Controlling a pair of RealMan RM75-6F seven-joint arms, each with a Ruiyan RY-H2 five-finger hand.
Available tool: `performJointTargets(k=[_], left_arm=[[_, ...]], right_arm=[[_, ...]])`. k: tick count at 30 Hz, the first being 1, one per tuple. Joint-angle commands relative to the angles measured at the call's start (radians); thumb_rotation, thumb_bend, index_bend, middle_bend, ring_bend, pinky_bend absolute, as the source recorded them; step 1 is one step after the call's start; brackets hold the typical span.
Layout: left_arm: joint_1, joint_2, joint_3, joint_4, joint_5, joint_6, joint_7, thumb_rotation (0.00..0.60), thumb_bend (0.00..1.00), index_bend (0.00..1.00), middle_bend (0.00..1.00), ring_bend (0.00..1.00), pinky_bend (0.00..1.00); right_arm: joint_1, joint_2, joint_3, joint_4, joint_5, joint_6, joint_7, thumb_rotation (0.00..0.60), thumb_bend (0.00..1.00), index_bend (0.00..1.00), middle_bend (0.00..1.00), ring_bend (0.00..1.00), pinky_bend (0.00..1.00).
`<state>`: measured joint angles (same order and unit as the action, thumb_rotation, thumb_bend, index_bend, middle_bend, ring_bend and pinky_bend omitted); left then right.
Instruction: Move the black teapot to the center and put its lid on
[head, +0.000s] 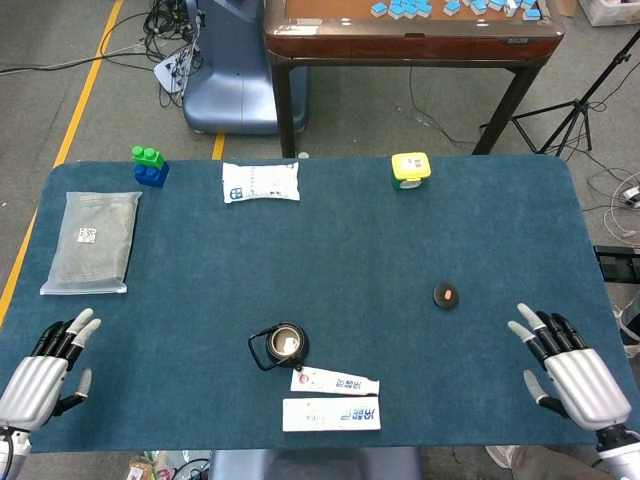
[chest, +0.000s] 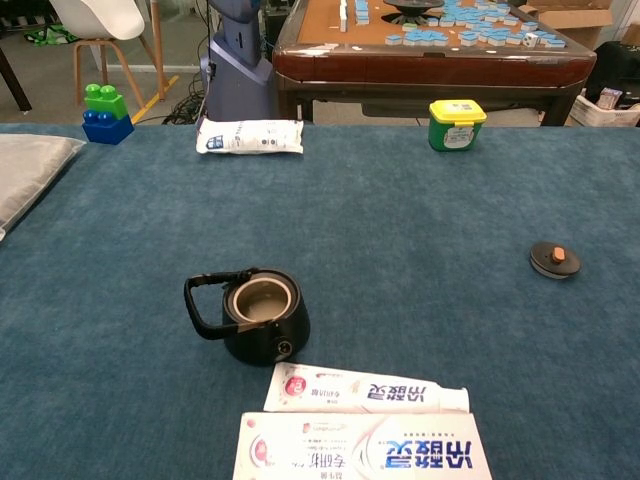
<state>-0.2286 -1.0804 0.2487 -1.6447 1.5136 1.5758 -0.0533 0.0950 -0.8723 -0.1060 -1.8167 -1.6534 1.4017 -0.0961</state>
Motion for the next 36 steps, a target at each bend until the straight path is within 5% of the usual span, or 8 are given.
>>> performJointTargets(k=[1, 20, 36], left_arm=[[0.009, -0.009, -0.014, 0.014, 0.010, -0.017, -0.011, 0.600, 0.58, 0.00, 0.00, 0.00, 0.00], [-0.014, 0.013, -0.129, -0.015, -0.011, -0.148, -0.013, 0.600, 0.58, 0.00, 0.00, 0.00, 0.00], [-0.033, 0.012, -0.195, -0.048, -0.057, -0.237, 0.031, 0.600, 0.58, 0.00, 0.00, 0.00, 0.00]], right_arm=[[0.013, 0.027, 0.028, 0.005, 0.070, -0.038, 0.009, 0.600, 0.47, 0.12, 0.00, 0.00, 0.00], [0.042, 0.080, 0.081, -0.051, 0.144, -0.081, -0.019, 0.600, 0.46, 0.12, 0.00, 0.00, 0.00], [0.162, 0.056, 0.144, 0.032, 0.318, -0.292, -0.047, 0.600, 0.37, 0.12, 0.00, 0.00, 0.00]])
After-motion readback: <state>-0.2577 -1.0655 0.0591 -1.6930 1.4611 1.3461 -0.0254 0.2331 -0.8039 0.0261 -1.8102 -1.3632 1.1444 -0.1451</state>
